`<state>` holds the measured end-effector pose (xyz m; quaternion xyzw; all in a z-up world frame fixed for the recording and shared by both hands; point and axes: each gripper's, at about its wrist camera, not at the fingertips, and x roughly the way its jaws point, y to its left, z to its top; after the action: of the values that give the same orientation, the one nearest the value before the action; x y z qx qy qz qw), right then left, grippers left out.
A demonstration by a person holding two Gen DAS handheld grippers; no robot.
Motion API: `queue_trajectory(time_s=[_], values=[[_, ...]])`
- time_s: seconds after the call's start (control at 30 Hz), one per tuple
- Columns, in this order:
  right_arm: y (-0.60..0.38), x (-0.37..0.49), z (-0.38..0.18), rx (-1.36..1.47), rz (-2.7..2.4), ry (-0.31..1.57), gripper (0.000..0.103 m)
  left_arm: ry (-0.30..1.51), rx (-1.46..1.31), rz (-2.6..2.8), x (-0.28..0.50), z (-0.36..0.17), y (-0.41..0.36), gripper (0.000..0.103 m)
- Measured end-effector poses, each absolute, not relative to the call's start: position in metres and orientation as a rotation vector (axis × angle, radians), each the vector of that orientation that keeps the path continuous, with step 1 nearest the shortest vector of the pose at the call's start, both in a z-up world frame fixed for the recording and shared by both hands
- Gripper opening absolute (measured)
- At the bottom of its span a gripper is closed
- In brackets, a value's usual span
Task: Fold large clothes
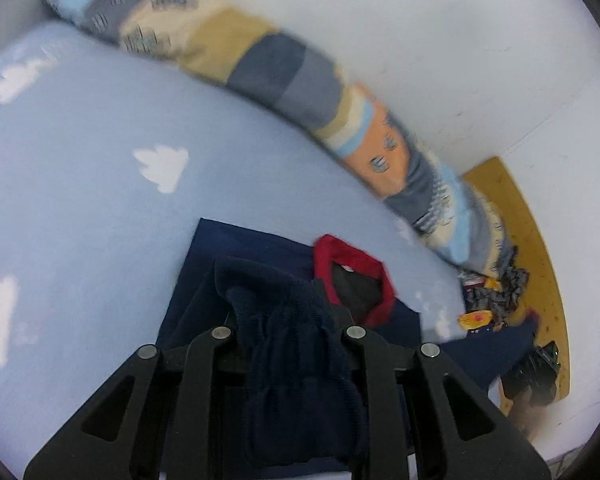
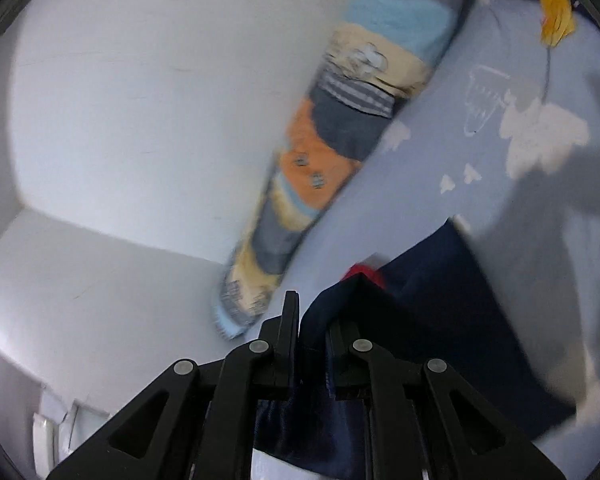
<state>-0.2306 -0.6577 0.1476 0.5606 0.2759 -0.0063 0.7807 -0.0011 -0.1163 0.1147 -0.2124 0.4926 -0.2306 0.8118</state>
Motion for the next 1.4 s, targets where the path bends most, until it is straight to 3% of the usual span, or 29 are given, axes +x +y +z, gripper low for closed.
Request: queue_trajectory(time_s=[0.07,0.13,0.27,0.57,0.63,0.73,0.9,1.03,1.2,1.23,1.3,1.33,1.4], values=[[-0.672,-0.203,0.117,1.262,-0.059,0.623,0.023,1.125,-0.454,-0.418,0.028,0.084,-0.127,0.024],[-0.688,-0.185,0.085,1.334,-0.114,0.66,0.038,1.247,-0.512,-0.364,0.056,0.045,-0.128,0.04],[-0.708,-0.188,0.07,1.401,-0.12,0.567,0.063,1.259,-0.677,-0.365,0.063,0.02,-0.108,0.043],[-0.622,-0.214,0.1,1.224,0.131,0.617,0.063,1.036,-0.636,-0.468,0.041,0.075,-0.087,0.048],[-0.596,-0.226,0.1,1.22,0.167,0.621,0.063,0.951,-0.619,-0.453,0.046,0.1,-0.079,0.062],[-0.572,-0.24,0.098,1.227,0.191,0.655,0.063,0.918,-0.596,-0.454,0.042,0.117,-0.073,0.066],[-0.545,-0.254,0.099,1.191,0.203,0.672,0.063,0.993,-0.323,-0.643,0.015,0.103,-0.117,0.066],[-0.514,-0.233,0.083,1.129,0.293,0.777,0.063,1.07,-0.132,-0.766,-0.009,0.062,-0.167,0.066],[-0.482,-0.202,0.043,1.031,0.382,0.945,0.049,1.119,0.019,-0.687,-0.006,0.016,-0.204,0.066],[-0.484,-0.199,0.037,0.974,0.317,0.978,0.037,1.112,0.06,-0.611,-0.001,0.011,-0.206,0.064],[-0.499,-0.195,0.022,0.897,0.176,1.036,0.023,1.059,0.066,-0.498,0.006,0.008,-0.197,0.064],[-0.508,-0.196,0.022,0.827,0.072,1.052,0.0,1.041,0.071,-0.439,0.008,0.009,-0.193,0.064],[-0.526,-0.202,0.04,0.615,-0.156,1.02,0.0,0.997,0.062,-0.297,0.009,0.018,-0.176,0.064]])
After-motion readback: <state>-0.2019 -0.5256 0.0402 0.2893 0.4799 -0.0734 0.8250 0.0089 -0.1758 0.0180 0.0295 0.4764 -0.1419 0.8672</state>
